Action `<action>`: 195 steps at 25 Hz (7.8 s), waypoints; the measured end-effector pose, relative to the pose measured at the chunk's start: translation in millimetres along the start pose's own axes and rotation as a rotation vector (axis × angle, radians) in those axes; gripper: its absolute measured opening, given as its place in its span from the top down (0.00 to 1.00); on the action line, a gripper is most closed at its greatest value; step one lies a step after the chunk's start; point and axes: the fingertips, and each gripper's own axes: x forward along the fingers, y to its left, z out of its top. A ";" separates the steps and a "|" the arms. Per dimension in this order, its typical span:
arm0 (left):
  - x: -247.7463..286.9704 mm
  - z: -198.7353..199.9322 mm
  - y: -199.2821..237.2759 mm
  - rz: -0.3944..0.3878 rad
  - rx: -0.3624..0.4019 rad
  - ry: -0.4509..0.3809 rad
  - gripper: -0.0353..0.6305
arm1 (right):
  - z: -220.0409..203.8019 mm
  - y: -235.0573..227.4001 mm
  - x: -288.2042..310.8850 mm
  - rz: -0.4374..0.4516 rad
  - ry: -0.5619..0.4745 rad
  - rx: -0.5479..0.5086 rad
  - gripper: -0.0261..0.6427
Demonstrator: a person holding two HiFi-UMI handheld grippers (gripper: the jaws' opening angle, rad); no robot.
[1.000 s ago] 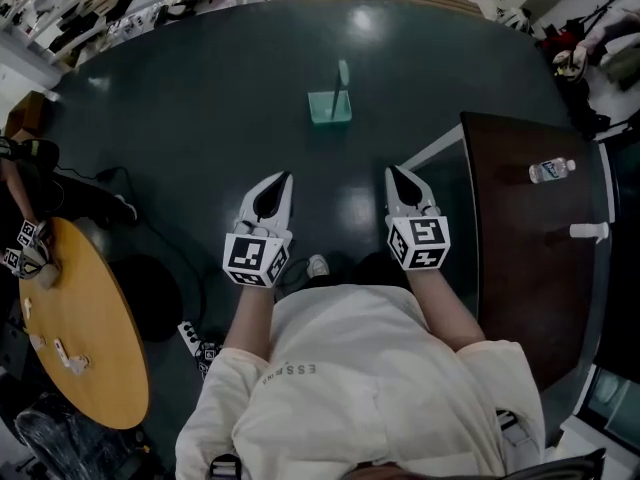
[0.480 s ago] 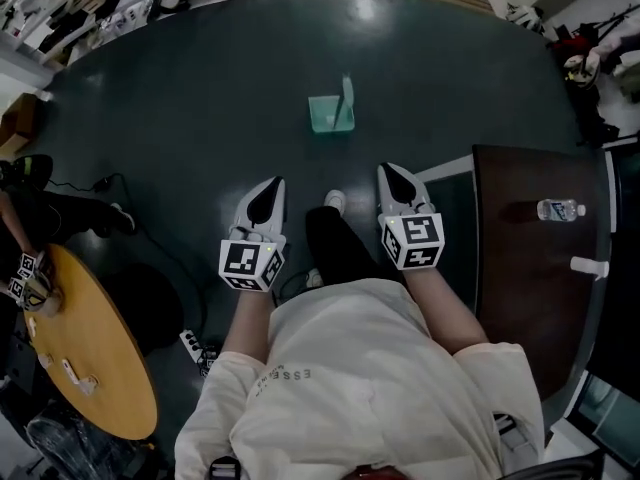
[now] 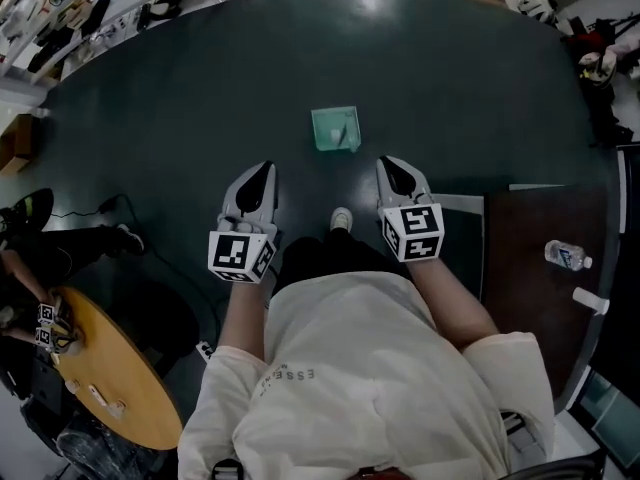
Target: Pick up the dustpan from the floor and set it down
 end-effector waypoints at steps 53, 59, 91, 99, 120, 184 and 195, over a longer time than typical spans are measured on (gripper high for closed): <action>158.7 -92.5 72.0 -0.159 -0.103 0.159 0.93 | -129.0 -72.8 213.6 -0.219 0.605 0.165 0.85; 156.4 -48.6 48.7 -0.162 -0.050 0.110 0.93 | -68.2 -82.5 161.7 -0.199 0.499 0.166 0.85; 129.2 -2.1 21.7 -0.057 -0.007 0.048 0.93 | -27.8 -108.4 76.9 -0.185 0.413 0.119 0.85; 141.7 -3.9 39.9 -0.099 0.005 0.035 0.93 | -43.2 -106.7 128.7 -0.179 0.488 0.121 0.85; 202.2 -105.1 158.6 -0.060 -0.131 0.191 0.93 | -154.6 -81.4 299.5 -0.212 0.674 0.138 0.85; -42.6 0.6 -64.7 -0.051 0.045 -0.079 0.93 | -4.4 30.1 -42.2 0.072 -0.145 -0.072 0.98; -173.6 -21.3 -141.4 -0.144 0.120 -0.124 0.93 | -66.6 109.6 -164.0 0.042 -0.146 -0.090 0.98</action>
